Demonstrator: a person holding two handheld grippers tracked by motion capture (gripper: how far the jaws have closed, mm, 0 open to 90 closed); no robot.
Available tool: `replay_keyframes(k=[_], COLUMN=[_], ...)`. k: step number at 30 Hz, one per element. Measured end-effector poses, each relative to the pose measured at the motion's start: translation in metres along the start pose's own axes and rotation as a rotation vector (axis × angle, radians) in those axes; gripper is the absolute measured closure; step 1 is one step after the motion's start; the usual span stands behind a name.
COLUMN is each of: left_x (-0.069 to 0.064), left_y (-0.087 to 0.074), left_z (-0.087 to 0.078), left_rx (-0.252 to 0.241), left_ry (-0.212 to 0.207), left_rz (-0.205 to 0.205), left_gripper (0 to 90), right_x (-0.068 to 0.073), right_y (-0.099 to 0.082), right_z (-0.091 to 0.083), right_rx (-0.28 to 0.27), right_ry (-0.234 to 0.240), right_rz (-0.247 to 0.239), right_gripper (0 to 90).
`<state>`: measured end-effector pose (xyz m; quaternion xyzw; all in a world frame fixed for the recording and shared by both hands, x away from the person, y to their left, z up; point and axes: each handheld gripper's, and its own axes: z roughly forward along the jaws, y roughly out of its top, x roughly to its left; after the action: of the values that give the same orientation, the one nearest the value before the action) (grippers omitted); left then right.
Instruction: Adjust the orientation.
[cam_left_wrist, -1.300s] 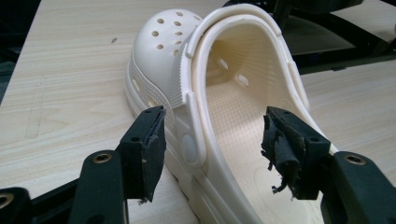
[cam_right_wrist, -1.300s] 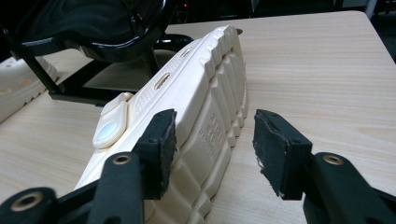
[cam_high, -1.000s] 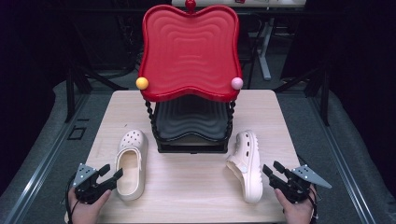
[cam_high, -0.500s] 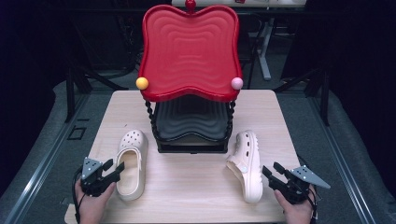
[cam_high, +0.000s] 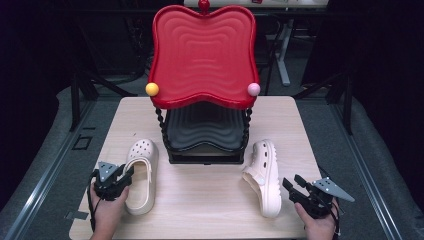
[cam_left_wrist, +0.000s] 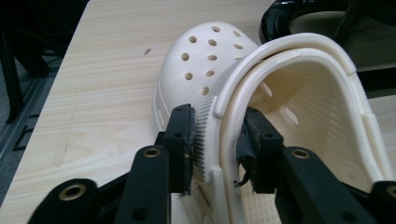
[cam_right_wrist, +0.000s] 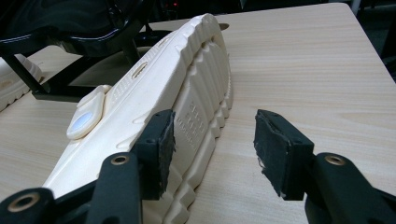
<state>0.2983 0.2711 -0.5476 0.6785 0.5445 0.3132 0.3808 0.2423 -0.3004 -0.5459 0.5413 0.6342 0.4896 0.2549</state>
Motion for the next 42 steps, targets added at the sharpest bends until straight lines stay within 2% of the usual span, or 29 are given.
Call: replay_keyframes(k=[3,7,11,18,21,22,24,28,33,39,40,41,42], left_x=[0.001,0.0,0.0,-0.003,-0.008,-0.012,-0.017,-0.024,-0.025,-0.021,-0.02,-0.019,-0.02], left_y=[-0.001,-0.001,-0.001,-0.005,-0.006,-0.006,-0.007,-0.009,-0.011,-0.015,-0.016,-0.015,-0.015], left_z=[-0.002,-0.004,-0.008,-0.018,-0.024,-0.027,-0.03,-0.035,-0.041,-0.044,-0.045,-0.045,-0.046], left_rx=[-0.004,-0.009,-0.018,-0.007,0.007,0.011,0.016,0.02,0.033,0.033,0.017,-0.001,-0.008], left_ry=[-0.005,-0.008,-0.02,-0.063,-0.094,-0.117,-0.136,-0.14,-0.12,-0.138,-0.149,-0.156,-0.159], left_rz=[0.001,0.014,0.017,0.025,0.024,0.033,0.057,0.082,0.068,0.041,0.033,0.025,0.027], left_gripper=[69.9,71.4,73.5,74.6,74.7,74.8,75.1,75.2,75.2,74.2,68.0,68.0,62.1], right_x=[0.002,0.004,0.005,0.003,0.003,0.003,0.003,0.003,0.003,0.004,0.005,0.005,0.006], right_y=[0.0,0.001,0.0,0.001,0.001,0.002,0.002,0.002,0.002,0.002,0.003,0.003,0.003], right_z=[0.0,0.0,0.001,-0.001,-0.002,-0.002,-0.002,-0.003,-0.004,-0.004,-0.003,-0.003,-0.001], right_rx=[0.0,0.01,0.01,0.005,-0.003,-0.002,-0.003,-0.004,-0.007,-0.005,0.0,0.0,0.004], right_ry=[0.007,0.01,0.014,0.008,0.013,0.011,0.009,0.01,0.011,0.011,0.01,0.01,0.013], right_rz=[0.003,-0.017,-0.011,-0.008,-0.002,-0.003,-0.006,-0.005,-0.002,-0.007,-0.011,-0.011,-0.012], right_gripper=[49.0,49.2,49.2,49.2,49.2,49.2,49.2,49.2,49.2,49.2,49.2,49.2,49.2])
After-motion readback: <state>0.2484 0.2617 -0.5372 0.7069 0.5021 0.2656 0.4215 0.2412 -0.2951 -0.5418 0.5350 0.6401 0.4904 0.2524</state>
